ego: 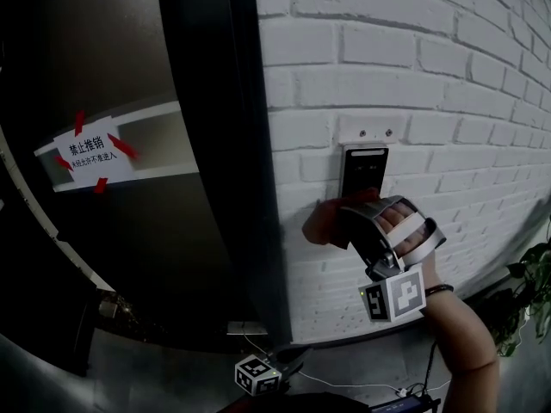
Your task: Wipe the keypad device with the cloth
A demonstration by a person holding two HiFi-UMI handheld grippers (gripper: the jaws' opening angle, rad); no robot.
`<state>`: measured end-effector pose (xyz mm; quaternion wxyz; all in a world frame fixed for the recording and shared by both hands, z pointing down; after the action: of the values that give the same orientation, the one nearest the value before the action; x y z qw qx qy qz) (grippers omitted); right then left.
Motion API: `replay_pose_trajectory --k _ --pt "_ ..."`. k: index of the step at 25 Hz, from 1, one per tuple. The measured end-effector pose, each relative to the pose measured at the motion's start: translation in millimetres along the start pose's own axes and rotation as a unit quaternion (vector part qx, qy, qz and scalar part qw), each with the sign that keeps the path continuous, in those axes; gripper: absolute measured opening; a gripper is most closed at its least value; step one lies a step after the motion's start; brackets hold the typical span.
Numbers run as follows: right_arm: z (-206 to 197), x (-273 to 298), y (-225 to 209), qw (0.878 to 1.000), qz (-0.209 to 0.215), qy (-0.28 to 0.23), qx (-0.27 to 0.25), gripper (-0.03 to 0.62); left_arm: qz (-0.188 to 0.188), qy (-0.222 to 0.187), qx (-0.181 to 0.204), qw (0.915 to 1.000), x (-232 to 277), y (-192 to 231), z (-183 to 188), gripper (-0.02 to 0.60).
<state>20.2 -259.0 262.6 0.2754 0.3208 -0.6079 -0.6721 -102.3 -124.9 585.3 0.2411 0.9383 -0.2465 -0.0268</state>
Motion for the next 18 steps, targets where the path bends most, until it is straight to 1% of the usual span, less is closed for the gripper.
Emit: replay_pose_trajectory --k 3,4,6,10,14,16,18 --pt "-10.6 -8.4 14.3 0.999 0.034 0.001 -0.006 0.081 0.001 0.001 0.0 1.0 -1.1 -0.1 0.5 0.003" --pt "-15.1 -11.5 14.4 0.999 0.038 0.006 -0.002 0.081 0.001 0.001 0.001 1.0 -1.4 -0.2 1.0 0.004" --pt "-23.8 -15.6 6.6 0.999 0.031 0.017 0.019 0.081 0.001 0.001 0.002 1.0 -2.1 0.1 2.2 0.005" --pt "-33.1 -13.3 -27.2 0.996 -0.018 0.017 0.085 0.092 -0.001 0.002 0.002 1.0 -1.2 -0.8 2.5 0.003" --pt "-36.1 -7.8 -60.9 0.989 -0.079 0.009 0.123 0.095 -0.003 0.0 0.006 1.0 0.6 0.0 4.7 0.003" --pt "-38.5 -6.4 -75.8 0.983 -0.107 0.004 0.15 0.095 -0.003 0.0 0.006 1.0 0.5 0.2 5.4 0.003" --pt "-44.3 -6.9 -90.2 0.971 -0.133 -0.003 0.2 0.095 -0.002 -0.001 0.003 1.0 -0.1 -0.8 5.0 0.004"
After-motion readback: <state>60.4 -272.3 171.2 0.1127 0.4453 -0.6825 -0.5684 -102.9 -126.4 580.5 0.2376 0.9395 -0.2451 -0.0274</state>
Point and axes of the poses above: the fingertips, and each gripper's own axes: x forward along the fingers, y to its left, z out of its top, the point moved 9 cm from there along -x, backward along the fingers, and after that the axes turned 8 degrees about -z, right-handed, at the moved point
